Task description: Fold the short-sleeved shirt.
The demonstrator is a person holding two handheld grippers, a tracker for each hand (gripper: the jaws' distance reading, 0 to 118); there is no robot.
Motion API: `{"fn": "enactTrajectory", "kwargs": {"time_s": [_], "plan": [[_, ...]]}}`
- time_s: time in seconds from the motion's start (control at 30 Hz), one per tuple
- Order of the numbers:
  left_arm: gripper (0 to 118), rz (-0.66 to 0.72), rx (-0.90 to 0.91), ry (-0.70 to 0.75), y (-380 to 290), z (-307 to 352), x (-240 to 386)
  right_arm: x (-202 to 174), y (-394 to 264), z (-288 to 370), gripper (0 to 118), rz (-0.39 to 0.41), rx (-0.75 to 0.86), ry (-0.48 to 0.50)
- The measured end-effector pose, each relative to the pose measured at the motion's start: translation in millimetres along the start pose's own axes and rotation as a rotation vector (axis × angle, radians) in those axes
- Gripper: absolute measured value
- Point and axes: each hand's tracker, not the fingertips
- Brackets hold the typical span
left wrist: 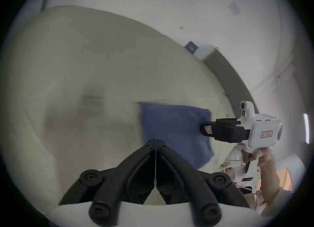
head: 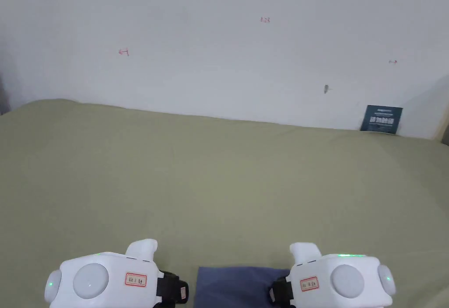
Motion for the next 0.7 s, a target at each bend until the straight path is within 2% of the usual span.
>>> {"fn": "enactTrajectory", "kwargs": {"time_s": [0.07,0.1,0.13,0.17,0.2,0.23,0.27,0.3,0.43,0.53,0.6,0.63,0.67,0.7], "plan": [[2,0.012,-0.022,0.014,-1,-5,-14,9,-5,-26,0,-0.016,-0.111,-0.082],[2,0.03,-0.034,-0.002,-2,-11,-26,16,-10,-30,0,-0.046,-0.104,-0.071],[11,0.051,-0.04,-0.012,-3,-14,-31,21,-14,-26,0,-0.071,-0.045,-0.028],[34,0.076,-0.042,-0.039,-4,-19,-36,23,-16,-21,0,-0.071,-0.029,-0.01],[66,0.099,-0.05,-0.074,-3,-24,-41,22,-18,-18,0,-0.06,-0.039,-0.023],[104,0.124,-0.06,-0.107,-7,-27,-43,18,-18,-17,0,-0.019,-0.043,-0.047],[113,0.144,-0.074,-0.138,-6,-36,-45,15,-18,-17,0,0.03,-0.049,-0.067],[112,0.149,-0.088,-0.179,-6,-43,-44,11,-17,-19,0,0.062,-0.048,-0.081],[112,0.151,-0.053,-0.295,-10,-68,-38,3,-18,-22,0,0.062,-0.049,-0.112],[111,0.237,-0.004,-0.382,-19,-68,-12,-5,-24,-16,0,0.063,-0.034,-0.119],[102,0.359,-0.014,-0.477,-21,-80,-12,2,-26,-16,0,0.043,-0.015,-0.102],[70,0.411,-0.037,-0.488,-21,-86,-12,4,-27,-16,0,0.026,-0.007,-0.092],[31,0.409,-0.071,-0.397,-26,-95,-9,6,-28,-15,0,0.015,-0.001,-0.083],[21,0.366,-0.067,-0.338,-33,-97,-3,11,-29,-16,0,0.005,0.004,-0.074]]}}
